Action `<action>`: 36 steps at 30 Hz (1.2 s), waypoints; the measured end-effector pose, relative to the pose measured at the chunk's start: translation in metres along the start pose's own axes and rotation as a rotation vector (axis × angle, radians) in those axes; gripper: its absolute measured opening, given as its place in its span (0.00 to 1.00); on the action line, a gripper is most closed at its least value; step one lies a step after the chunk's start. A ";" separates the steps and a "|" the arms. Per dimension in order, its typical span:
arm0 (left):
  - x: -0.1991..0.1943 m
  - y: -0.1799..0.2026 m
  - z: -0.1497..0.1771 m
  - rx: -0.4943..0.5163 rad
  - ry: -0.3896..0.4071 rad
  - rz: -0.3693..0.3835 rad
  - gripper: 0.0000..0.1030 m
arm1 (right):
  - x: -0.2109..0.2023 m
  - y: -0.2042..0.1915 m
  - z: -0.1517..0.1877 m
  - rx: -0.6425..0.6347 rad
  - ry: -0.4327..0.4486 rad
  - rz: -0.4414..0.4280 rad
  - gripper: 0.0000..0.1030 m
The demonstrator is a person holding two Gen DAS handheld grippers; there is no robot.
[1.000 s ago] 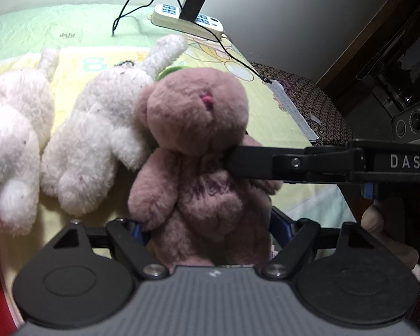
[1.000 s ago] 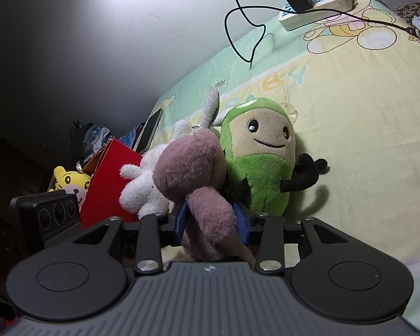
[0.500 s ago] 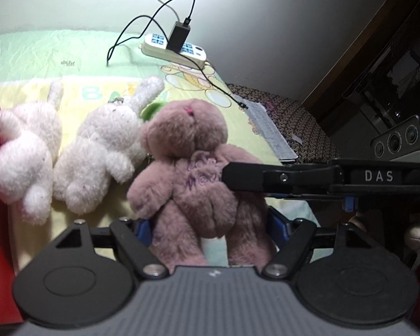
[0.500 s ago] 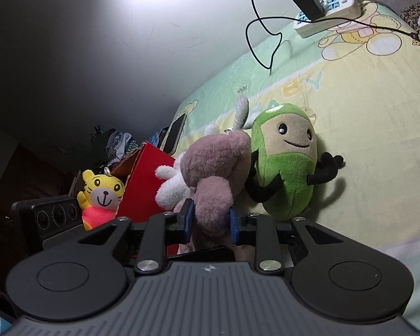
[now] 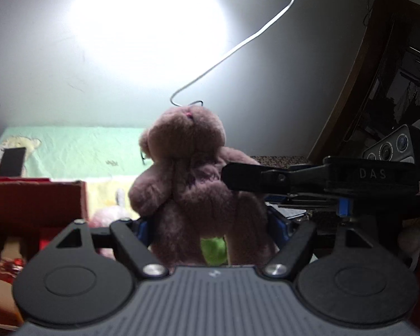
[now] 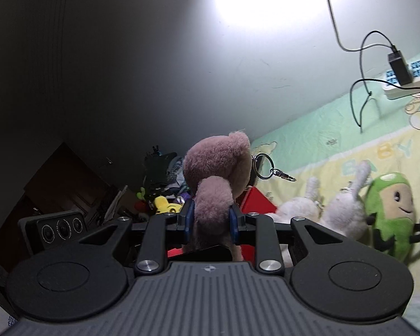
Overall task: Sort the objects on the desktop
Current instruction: 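Carry the held teddy bear with the right tool into the red box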
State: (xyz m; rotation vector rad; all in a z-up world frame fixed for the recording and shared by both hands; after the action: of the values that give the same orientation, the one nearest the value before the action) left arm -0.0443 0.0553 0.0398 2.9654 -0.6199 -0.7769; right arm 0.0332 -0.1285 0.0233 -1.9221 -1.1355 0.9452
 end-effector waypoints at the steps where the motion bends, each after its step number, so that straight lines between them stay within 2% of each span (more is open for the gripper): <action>1: -0.012 -0.010 0.001 0.004 0.004 -0.020 0.75 | 0.010 -0.008 0.003 -0.007 -0.006 -0.015 0.26; 7: -0.054 -0.066 0.014 0.005 -0.018 -0.127 0.75 | 0.082 -0.037 0.025 0.007 -0.057 -0.074 0.26; 13: -0.061 -0.120 0.040 -0.014 -0.089 -0.192 0.75 | 0.151 -0.042 0.046 0.051 -0.100 -0.055 0.26; 20: -0.058 -0.170 0.075 -0.021 -0.188 -0.220 0.75 | 0.206 -0.032 0.075 0.128 -0.139 0.012 0.26; 29: -0.036 -0.204 0.092 0.026 -0.272 -0.222 0.75 | 0.233 -0.025 0.087 0.173 -0.164 0.164 0.26; 34: -0.035 -0.198 0.099 0.080 -0.293 -0.219 0.74 | 0.241 -0.018 0.091 0.187 -0.190 0.254 0.26; 35: -0.035 -0.196 0.099 0.090 -0.291 -0.214 0.72 | 0.244 -0.016 0.092 0.186 -0.198 0.282 0.21; 36: -0.036 -0.194 0.098 0.097 -0.288 -0.206 0.71 | 0.247 -0.014 0.094 0.180 -0.213 0.314 0.21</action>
State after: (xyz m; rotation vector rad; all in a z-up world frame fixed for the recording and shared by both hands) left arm -0.0472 0.2561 -0.0508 3.0648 -0.3705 -1.2409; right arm 0.0339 0.1196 -0.0683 -1.9170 -0.8403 1.4007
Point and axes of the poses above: each gripper's, at about its wrist camera, not at the fingertips, and x roughly the way its jaws point, y to its right, z to its underside, the point moved 4 cm from there along x, roughly the way its jaws point, and after that the axes turned 13 degrees about x, right-handed, at the moved point
